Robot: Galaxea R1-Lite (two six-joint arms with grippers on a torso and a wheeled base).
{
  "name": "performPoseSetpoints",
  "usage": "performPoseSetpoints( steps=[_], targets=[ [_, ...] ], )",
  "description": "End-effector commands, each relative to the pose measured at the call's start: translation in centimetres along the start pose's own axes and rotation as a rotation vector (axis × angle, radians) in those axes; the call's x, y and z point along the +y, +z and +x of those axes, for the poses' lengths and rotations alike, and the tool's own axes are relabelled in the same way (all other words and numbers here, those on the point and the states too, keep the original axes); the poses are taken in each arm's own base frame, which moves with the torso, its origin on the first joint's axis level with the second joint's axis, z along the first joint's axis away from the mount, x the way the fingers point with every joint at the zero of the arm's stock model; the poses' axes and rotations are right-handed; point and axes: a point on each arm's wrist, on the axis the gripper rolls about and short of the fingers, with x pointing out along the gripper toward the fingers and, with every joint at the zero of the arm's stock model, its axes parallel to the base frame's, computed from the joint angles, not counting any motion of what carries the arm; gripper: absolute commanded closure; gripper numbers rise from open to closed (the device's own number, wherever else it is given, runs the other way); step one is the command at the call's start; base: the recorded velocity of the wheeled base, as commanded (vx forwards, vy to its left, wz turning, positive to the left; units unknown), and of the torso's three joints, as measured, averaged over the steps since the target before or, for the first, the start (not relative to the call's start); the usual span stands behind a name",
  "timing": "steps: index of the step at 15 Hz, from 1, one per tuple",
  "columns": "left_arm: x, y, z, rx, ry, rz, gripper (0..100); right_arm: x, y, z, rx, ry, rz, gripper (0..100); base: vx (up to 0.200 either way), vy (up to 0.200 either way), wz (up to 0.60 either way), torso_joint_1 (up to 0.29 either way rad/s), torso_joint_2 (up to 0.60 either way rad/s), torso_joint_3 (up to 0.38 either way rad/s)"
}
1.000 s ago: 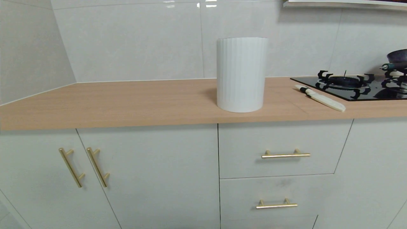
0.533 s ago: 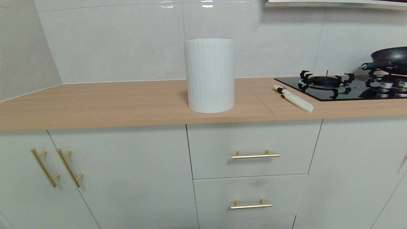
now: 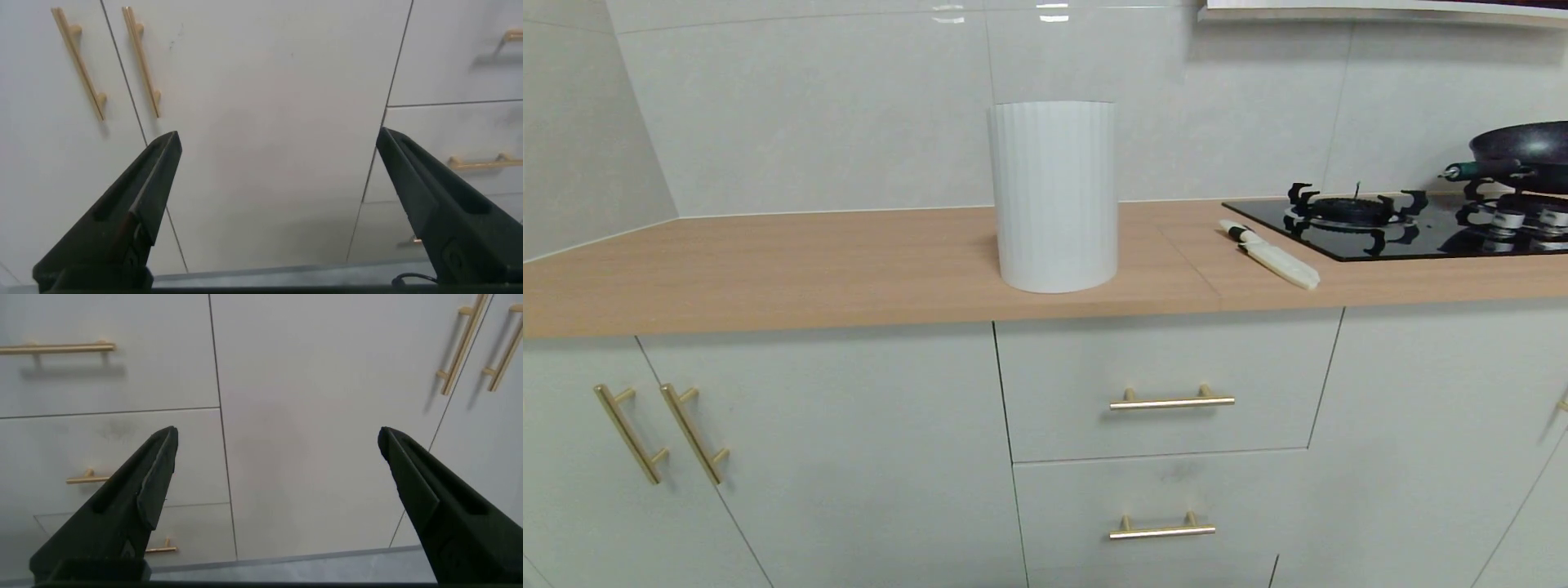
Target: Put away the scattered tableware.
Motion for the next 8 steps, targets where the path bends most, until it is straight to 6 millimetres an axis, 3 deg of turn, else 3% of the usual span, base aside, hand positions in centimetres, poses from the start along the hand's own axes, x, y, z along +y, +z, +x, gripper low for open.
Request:
performPoseSetpoints(
  steps=[1,8],
  targets=[
    [0.00,0.00,0.00,0.000,0.000,0.000,0,0.00,0.00,0.01,0.001,-0.001,0.000,0,0.000,0.000,0.00,0.000,0.00,0.000],
    [0.00,0.00,0.00,0.000,0.000,0.000,0,0.00,0.00,0.01,0.001,-0.001,0.000,0,0.000,0.000,0.00,0.000,0.00,0.000]
  ],
)
